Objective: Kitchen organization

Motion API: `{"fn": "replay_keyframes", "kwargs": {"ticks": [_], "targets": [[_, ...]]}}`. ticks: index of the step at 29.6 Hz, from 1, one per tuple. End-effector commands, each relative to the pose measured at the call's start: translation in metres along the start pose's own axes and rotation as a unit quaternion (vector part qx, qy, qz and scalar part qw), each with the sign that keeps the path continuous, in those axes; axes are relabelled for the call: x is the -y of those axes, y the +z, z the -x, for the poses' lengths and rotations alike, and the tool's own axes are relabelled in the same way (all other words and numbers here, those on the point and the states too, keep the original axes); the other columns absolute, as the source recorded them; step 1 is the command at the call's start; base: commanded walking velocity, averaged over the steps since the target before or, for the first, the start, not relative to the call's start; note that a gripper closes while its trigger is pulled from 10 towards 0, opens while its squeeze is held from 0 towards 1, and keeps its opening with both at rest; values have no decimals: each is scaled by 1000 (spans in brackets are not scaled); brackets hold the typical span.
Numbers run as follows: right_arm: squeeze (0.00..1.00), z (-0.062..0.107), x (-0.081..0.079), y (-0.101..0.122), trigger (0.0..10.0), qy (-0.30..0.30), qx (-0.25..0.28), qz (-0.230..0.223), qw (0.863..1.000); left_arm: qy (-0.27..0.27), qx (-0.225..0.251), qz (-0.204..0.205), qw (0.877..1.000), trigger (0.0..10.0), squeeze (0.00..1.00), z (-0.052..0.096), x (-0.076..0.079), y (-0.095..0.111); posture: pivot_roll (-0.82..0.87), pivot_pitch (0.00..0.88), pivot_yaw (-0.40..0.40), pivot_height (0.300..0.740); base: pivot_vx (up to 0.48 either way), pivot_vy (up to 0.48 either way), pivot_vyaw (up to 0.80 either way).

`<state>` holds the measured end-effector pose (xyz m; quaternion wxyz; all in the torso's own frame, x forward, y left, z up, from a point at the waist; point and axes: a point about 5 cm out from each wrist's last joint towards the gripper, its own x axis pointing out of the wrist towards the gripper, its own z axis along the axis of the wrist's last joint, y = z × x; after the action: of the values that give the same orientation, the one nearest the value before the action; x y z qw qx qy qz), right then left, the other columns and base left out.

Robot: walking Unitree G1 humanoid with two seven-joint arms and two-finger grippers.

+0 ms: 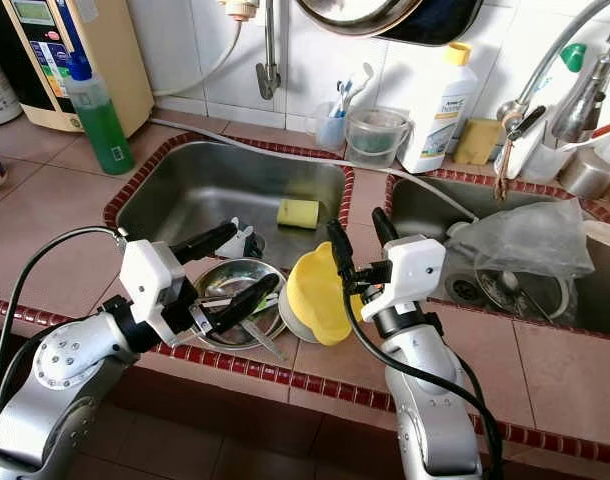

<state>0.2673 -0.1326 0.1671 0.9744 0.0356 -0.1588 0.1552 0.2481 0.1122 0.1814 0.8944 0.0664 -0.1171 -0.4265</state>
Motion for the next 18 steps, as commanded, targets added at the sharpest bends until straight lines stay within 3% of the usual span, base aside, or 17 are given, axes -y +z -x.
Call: {"fn": "replay_keyframes", "kwargs": {"ticks": [1, 10, 18], "targets": [[0, -1, 1, 6, 10000, 2, 8, 6, 1000, -5, 5, 3, 1000, 10000, 0, 0, 3, 2, 38, 67, -24, 740, 0, -480, 0], [0, -2, -2, 5, 10000, 12, 6, 4, 1000, -5, 5, 0, 1000, 10000, 0, 1, 3, 3, 45, 54, -30, 740, 0, -480, 0], [0, 1, -3, 3, 10000, 29, -8, -11, 999, 11, 4, 4, 1000, 10000, 0, 1, 0, 2, 42, 48, -31, 740, 0, 0, 0]]}}
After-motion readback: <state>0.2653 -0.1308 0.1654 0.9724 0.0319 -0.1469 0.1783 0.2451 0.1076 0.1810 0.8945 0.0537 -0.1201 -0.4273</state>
